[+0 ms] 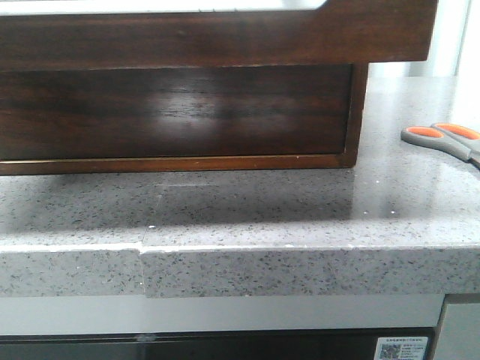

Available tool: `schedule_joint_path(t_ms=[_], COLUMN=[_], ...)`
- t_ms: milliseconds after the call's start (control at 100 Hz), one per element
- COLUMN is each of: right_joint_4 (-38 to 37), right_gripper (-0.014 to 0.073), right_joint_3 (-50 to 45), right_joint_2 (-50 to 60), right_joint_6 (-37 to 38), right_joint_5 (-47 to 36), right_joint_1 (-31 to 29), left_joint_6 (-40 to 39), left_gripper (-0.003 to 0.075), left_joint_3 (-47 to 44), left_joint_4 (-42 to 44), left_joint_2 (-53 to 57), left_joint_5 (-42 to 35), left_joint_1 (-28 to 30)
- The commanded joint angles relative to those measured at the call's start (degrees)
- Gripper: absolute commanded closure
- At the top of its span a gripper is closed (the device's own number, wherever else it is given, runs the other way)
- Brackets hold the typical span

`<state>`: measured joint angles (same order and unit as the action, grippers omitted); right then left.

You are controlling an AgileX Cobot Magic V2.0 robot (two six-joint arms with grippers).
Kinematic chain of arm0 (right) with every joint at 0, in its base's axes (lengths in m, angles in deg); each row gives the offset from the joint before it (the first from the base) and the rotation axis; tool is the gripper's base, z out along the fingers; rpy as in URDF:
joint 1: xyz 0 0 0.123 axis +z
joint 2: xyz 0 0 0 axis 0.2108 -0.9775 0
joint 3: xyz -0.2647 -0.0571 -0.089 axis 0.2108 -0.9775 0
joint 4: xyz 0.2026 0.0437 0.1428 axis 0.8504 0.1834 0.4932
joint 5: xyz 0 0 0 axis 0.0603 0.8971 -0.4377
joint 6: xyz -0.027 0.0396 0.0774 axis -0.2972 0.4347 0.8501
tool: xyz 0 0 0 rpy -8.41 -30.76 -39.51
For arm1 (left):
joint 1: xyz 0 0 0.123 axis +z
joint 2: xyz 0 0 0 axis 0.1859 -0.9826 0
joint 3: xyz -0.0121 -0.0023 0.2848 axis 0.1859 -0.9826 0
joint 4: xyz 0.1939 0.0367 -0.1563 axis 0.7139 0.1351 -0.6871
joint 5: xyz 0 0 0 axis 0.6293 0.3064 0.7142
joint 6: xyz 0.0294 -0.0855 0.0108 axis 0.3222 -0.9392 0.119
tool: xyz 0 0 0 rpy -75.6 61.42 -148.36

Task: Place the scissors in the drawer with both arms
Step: 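Lower the right gripper onto the grey-orange scissors and grasp them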

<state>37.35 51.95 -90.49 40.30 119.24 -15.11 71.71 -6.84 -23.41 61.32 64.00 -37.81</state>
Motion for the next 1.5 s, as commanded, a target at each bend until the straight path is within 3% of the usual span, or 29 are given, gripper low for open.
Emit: schedule_joint_path(t_ms=[0, 270, 460, 820, 1490], right_joint_4=[-0.16, 0.06, 0.41, -5.03, -5.03], right_gripper=[0.0167, 0.0167, 0.0167, 0.0167, 0.0167], right_joint_3=[6.23, 18.65, 23.55, 24.49, 24.59], right_joint_2=[-3.90, -18.17, -23.50, -24.66, -29.40], right_joint_6=[-0.64, -0.64, -0.64, -0.64, 2.09], right_joint_5=[2.09, 12.61, 15.23, 12.73, 16.61], right_joint_1=[-0.13, -0.02, 0.20, 6.34, 6.36], left_joint_6=[-0.84, -0.84, -0.84, -0.84, -0.84], left_gripper=[0.0426, 0.0426, 0.0426, 0.0426, 0.0426], left_joint_3=[1.96, 1.96, 1.96, 1.96, 1.96], left_joint_4=[-3.22, -3.31, -3.31, -3.31, -3.31], left_joint_2=[-0.50, -0.50, -0.50, -0.50, -0.50], left_joint_5=[-1.16, -1.16, -1.16, -1.08, -1.08], left_joint_1=[-0.51, -0.51, -0.51, -0.51, -0.51])
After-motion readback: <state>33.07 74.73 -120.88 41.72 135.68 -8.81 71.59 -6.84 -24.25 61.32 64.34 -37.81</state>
